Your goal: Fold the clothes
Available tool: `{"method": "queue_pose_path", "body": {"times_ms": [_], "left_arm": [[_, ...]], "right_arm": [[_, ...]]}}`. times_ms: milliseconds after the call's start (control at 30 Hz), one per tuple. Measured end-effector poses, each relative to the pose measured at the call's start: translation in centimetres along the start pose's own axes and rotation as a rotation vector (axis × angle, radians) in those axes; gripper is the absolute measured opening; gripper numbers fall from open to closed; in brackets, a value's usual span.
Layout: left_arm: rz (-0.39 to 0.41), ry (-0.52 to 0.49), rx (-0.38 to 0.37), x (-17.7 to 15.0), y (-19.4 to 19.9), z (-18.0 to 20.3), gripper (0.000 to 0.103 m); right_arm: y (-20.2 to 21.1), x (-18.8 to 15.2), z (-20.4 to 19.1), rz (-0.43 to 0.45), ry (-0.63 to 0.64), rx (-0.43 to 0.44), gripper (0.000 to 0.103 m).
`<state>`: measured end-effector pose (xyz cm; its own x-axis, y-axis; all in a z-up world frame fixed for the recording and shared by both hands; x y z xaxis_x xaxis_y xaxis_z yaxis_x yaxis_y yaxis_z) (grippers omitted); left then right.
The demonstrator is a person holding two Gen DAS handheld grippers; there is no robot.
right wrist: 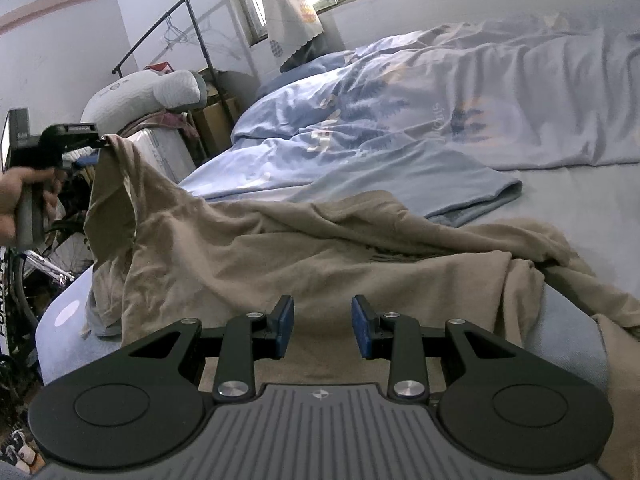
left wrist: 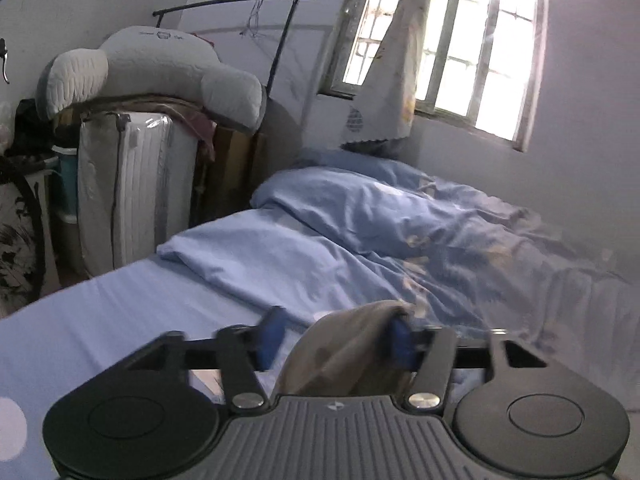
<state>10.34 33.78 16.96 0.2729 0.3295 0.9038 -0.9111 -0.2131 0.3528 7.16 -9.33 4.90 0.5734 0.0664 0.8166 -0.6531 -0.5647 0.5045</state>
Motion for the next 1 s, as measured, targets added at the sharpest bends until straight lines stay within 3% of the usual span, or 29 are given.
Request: {"method": "queue_pose_path", "body": {"times_ms": [200,333,367,433,500,600,667,733,900,1000], "left_arm": [[-0.077,-0.113,-0.002,-2.8,0.8,1.0,0.061],[-0.015,-0.127,0.065,-2.5,2.0,0.3,0.058],[0.009,-0.121,0.078,-2.1,2.2,-0.3,0.052],[0.045,-0.087,0.106,-1.2,3.1,-1.8,0.013],[0.056,-0.070,0.126,-0.7,4.4,-3.1,0.007],[0.037,-0.117,0.025,-1.8,7.0,-3.0,0.005],[-0.020,-0.181,-0.049,-3.9,8.4,-2.4,0.004],[-0.110,-0.249,-0.158,-7.7,10.2,-0.8,0.004],[-0.432,-0.372,-0.411,-18.9,14.8,4.1,0.003],[-0.604,-0.446,-0.553,-23.5,17.3,7.3,0.010]], "right_arm": [[-0.2,-0.1,0.0,-0.001,0.003,-0.003,0.033],[-0.4,-0.1,-0.1,-0.003,0.007,-0.004,0.033],[-0.4,-0.1,-0.1,-0.003,0.007,-0.005,0.033],[-0.4,-0.2,0.0,-0.004,0.010,-0.005,0.033],[-0.5,-0.2,0.1,-0.005,0.009,-0.009,0.033],[-0.6,-0.1,0.2,-0.004,0.001,-0.011,0.034],[-0.8,0.0,0.1,-0.003,0.001,-0.008,0.033],[-0.9,-0.1,0.0,-0.004,0.004,-0.008,0.034],[-1.2,-0.3,-0.5,-0.013,0.021,-0.007,0.034],[-1.4,-0.4,-0.8,-0.017,0.025,-0.007,0.033]]}}
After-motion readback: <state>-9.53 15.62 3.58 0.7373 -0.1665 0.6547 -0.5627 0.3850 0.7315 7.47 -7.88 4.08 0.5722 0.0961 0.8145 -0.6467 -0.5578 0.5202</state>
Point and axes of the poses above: each gripper's, at about its wrist camera, not at the fingertips, and y roughly against the way its jaws point, z to its right, x to its top, the point moved 8 cm from there along -y, roughly the way its jaws point, and after that the axes turned 3 degrees about -x, right-handed, at the moved point
